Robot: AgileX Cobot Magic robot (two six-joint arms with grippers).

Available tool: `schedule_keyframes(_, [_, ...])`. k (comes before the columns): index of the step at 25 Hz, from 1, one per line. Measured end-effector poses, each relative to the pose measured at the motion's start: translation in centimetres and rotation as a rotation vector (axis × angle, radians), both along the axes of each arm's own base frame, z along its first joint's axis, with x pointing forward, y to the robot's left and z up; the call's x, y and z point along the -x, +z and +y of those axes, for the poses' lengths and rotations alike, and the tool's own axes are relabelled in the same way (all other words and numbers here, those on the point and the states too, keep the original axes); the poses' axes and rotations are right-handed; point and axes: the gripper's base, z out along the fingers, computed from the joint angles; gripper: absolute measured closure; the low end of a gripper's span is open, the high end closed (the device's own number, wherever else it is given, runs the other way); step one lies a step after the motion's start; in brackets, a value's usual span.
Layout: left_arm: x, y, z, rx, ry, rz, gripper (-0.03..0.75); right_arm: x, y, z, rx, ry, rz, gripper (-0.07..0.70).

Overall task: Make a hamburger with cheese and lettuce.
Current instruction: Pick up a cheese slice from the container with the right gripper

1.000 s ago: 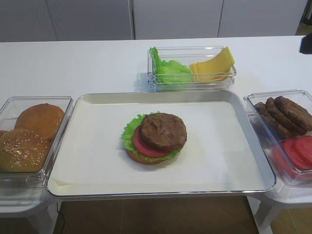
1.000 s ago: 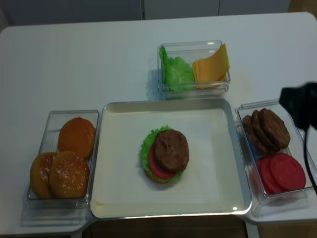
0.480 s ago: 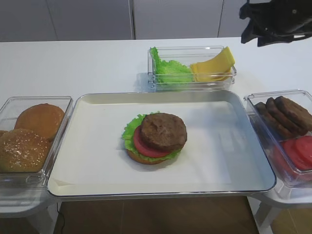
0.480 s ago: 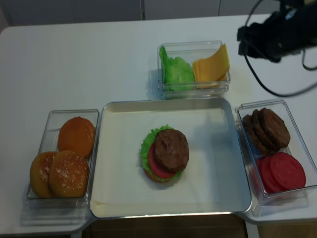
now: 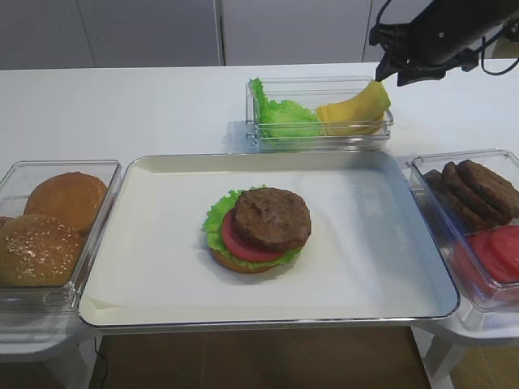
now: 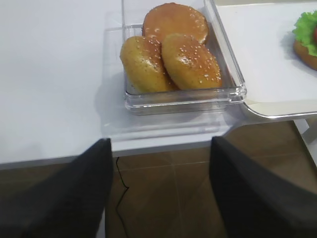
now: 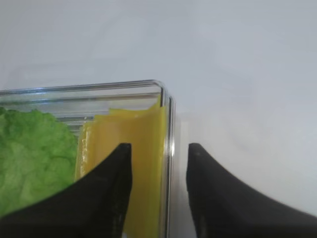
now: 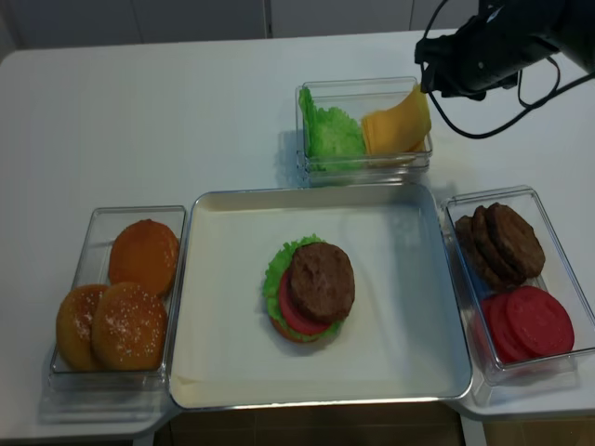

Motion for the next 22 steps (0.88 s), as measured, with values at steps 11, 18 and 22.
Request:
schedule_keyframes(11, [0.0, 0.0, 0.0, 0.000, 0.000, 0.000, 0.260, -1.1, -1.6, 0.1, -0.005, -0.003, 0.008, 0.427])
schedule_keyframes(18, [0.0, 0.0, 0.0, 0.000, 0.000, 0.000, 0.260, -1.1, -1.8, 0.1, 0.000, 0.007, 0.007, 0.475])
schedule_keyframes(22, [0.0, 0.0, 0.0, 0.000, 0.000, 0.000, 0.260, -1.1, -1.8, 0.2, -0.007, 0.010, 0.005, 0.553])
